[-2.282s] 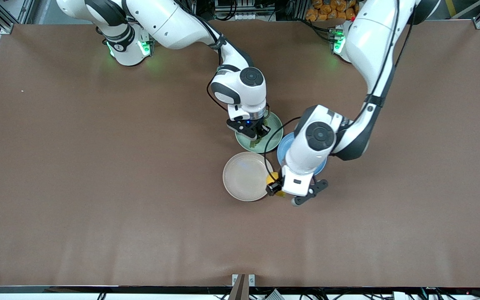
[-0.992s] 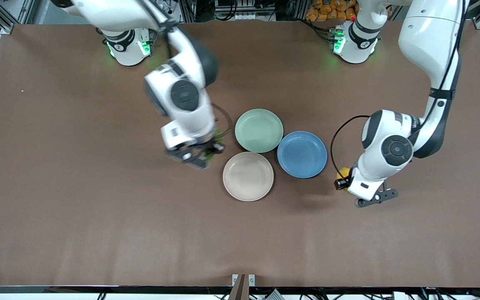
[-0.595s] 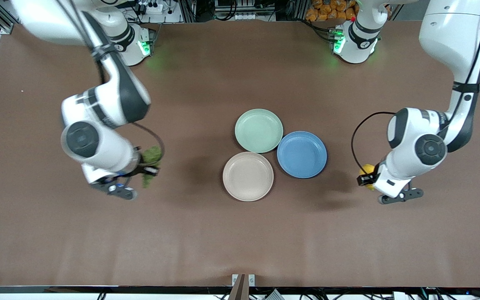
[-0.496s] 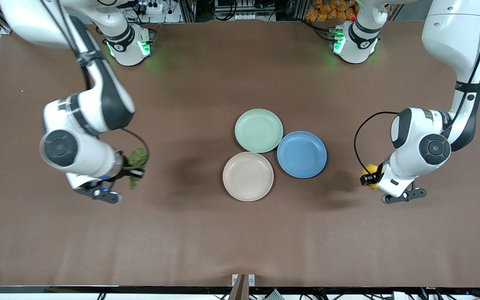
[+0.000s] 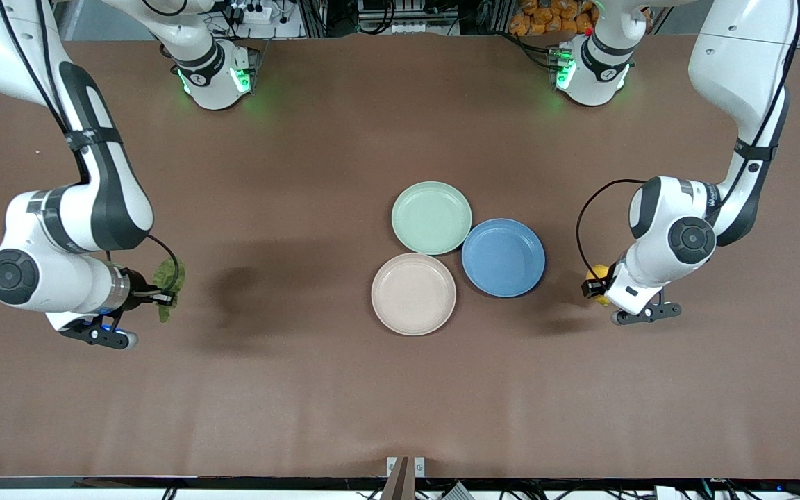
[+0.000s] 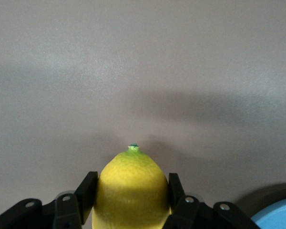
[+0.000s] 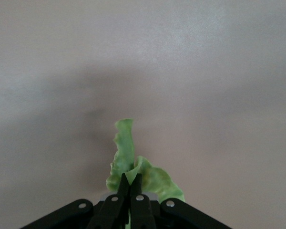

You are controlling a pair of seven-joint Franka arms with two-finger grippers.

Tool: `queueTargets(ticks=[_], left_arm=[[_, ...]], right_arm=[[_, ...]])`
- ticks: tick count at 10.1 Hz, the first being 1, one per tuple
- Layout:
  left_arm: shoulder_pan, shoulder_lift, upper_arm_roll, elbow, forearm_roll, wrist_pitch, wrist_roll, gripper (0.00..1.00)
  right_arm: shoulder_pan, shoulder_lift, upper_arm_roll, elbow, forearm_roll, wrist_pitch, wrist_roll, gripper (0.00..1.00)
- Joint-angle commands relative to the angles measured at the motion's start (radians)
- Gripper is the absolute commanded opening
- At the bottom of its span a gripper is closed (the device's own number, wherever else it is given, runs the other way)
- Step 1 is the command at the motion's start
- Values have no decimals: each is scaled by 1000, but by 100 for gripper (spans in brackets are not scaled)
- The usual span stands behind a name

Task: Pick lemon and lettuce from plates
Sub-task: 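Lower the lemon and lettuce onto the table beside the plates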

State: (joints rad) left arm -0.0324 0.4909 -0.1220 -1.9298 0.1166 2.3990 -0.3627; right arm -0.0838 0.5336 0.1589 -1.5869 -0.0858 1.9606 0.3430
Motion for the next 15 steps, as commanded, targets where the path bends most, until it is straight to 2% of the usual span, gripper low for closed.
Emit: queueTargets(ticks=[1,3,5,7,10,13,14,15], left_arm=[[6,1,-1,-18,21,19,31,0],[15,24,-1,-12,18,19,56,0],[29,41,-1,-8,20,19,57,100],[31,35,-1,-6,17,17,57,100],[35,5,-2,-3,8,6,41,100],[9,-60,-33,-14,8,-59,-85,100],[12,-116,-45,-43,8,-114,-76,100],[23,-197,-50,-111,9,-118,-64,100]], right_arm=[[4,35,-24,-66,17,134,-10,0],[9,55,-36,-87,18,196,-9,1],[12,54,-36,-87,18,192,-9,4],[12,45,-38,-85,18,193,5,100],[19,-51,-36,-81,17,155,-7,100],[19,-208,-15,-81,18,-22,-10,100],[15,-271,-6,-79,18,-95,-12,100],[10,-337,14,-76,20,-135,-10,100]])
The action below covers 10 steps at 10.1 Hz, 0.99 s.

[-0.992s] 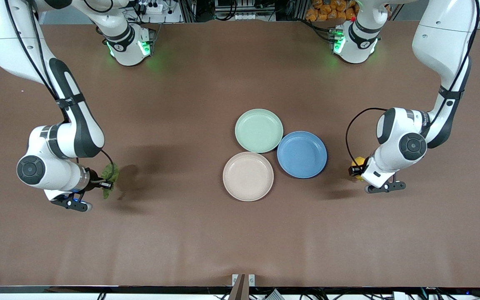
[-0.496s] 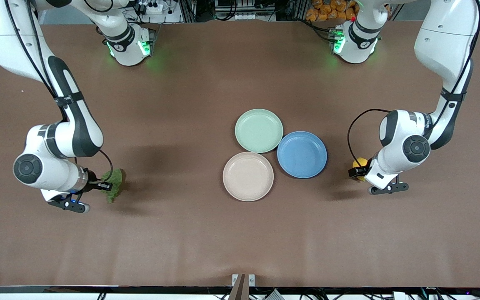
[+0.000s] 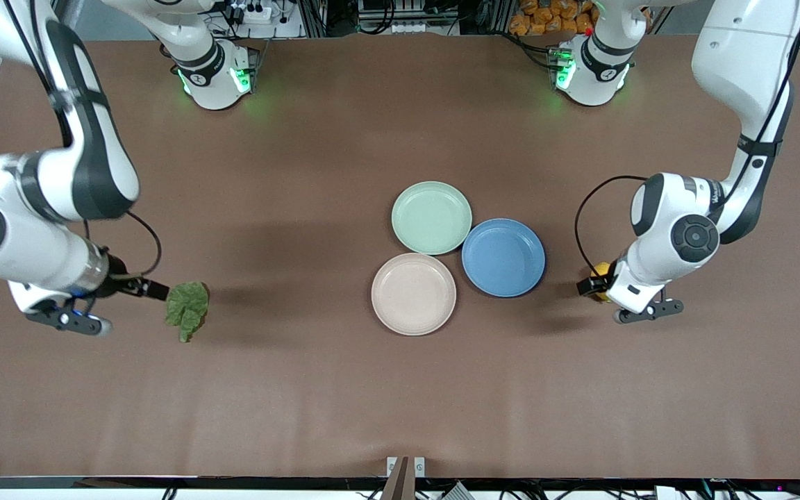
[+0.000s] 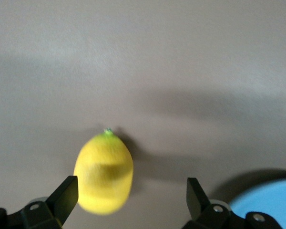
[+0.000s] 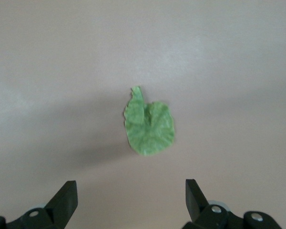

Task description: Pick lemon and lettuce from plates

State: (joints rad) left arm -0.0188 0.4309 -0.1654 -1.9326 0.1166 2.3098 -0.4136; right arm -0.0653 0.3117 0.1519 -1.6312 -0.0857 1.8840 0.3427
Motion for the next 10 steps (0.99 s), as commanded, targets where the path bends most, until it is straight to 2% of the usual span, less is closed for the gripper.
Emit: queueTargets(ticks=[1,4,7,9,10], left_arm=[[28,-196,-6,-156,8,-29,8,100],[36,-328,-8,-267,-9,-30,12,100],[36,-441,-8,-362,-29,-33,13,100],[36,-454,-6,-349,-29,-33,19,100],[36,-452,-6,-304,-29,-39,44,100]], right_arm=[[-25,-167,37,-26,20,-65,-11,100],[-28,-236,43,81,23,-233,-97,100],[-67,-290,32,111,86,-298,-217,100],[-68,-293,29,157,84,-353,-228,100],[-64,-293,20,165,81,-365,-240,100]])
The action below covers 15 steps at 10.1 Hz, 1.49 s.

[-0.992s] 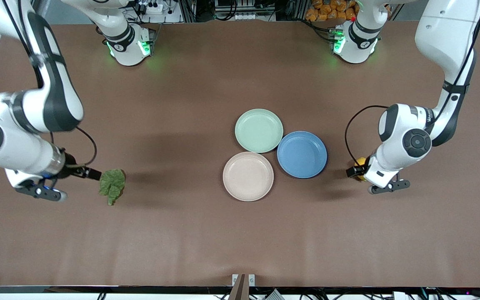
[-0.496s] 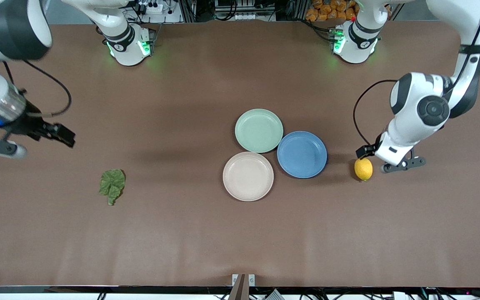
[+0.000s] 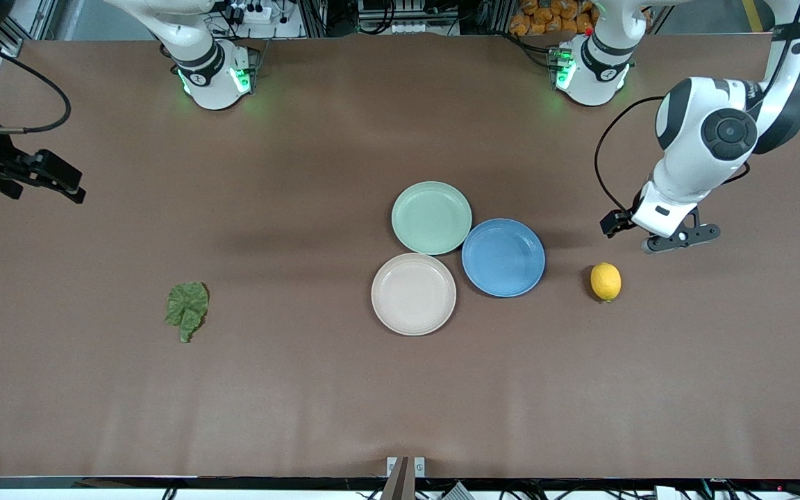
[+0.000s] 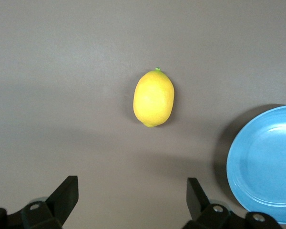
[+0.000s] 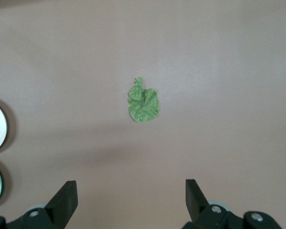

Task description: Pick lemon and lettuce from plates

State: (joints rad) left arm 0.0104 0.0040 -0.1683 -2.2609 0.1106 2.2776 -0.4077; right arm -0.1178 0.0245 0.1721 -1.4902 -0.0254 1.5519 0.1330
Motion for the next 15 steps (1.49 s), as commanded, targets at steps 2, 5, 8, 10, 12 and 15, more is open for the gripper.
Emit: queueTargets(ticks=[2,5,8,10,12,15], left_arm=[[7,-21,-4,163,-26,-125,172,100],[7,-12,3,438,-87,-397,240,100],[8,-12,16,659,-124,-597,240,100],[7,-18,15,730,-121,-694,295,100],[7,-22,12,770,-135,-751,314,100],[7,-16,13,791,-132,-794,314,100]], right_arm=[[-7,-8,-34,24,30,-35,-79,100],[-7,-3,-36,24,38,-55,-76,100],[-7,0,-37,22,36,-70,-73,100],[-5,0,-36,21,36,-72,-73,100],[3,0,-36,21,36,-78,-70,100],[3,0,-36,21,36,-78,-69,100]])
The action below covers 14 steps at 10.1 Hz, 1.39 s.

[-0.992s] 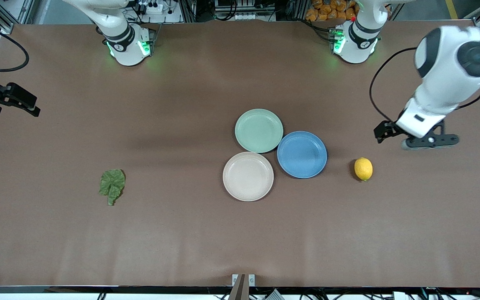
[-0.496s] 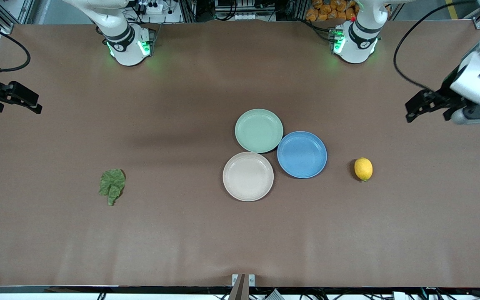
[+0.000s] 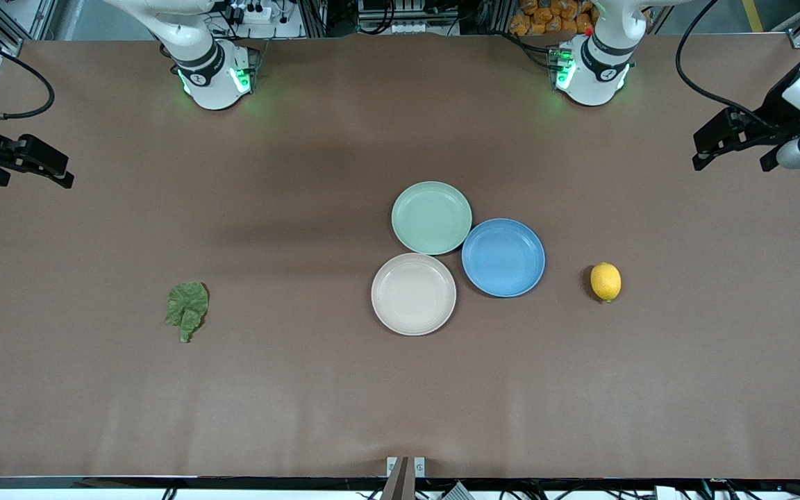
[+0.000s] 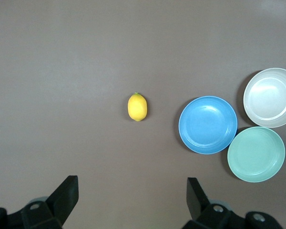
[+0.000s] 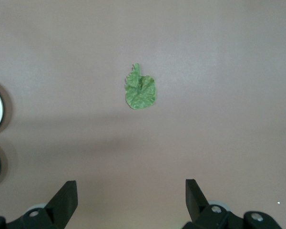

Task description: Pick lemon and lettuce from plates

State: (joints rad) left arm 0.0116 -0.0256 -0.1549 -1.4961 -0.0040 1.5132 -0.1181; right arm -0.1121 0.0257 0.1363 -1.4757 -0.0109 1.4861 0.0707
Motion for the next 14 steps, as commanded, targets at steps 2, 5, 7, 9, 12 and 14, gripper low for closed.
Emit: queueTargets(ticks=[2,5,7,9,12,14], left_arm=[[4,15,5,27,-13,-28,25,100],[2,15,2,27,-5,-28,23,100],[2,13,-6,27,10,-28,23,100],[2,13,-9,25,10,-28,20,100],[2,13,-8,25,10,-28,20,100],[2,13,-5,25,12,-28,25,100]], right_arm=[[-3,-1,0,6,22,-12,-6,100],[-1,-1,0,5,22,-12,-6,100],[-5,0,0,3,20,-7,-5,100],[-9,-1,0,5,20,-3,-6,100],[-8,2,3,5,22,28,-5,100],[-5,2,3,3,22,42,-5,100]])
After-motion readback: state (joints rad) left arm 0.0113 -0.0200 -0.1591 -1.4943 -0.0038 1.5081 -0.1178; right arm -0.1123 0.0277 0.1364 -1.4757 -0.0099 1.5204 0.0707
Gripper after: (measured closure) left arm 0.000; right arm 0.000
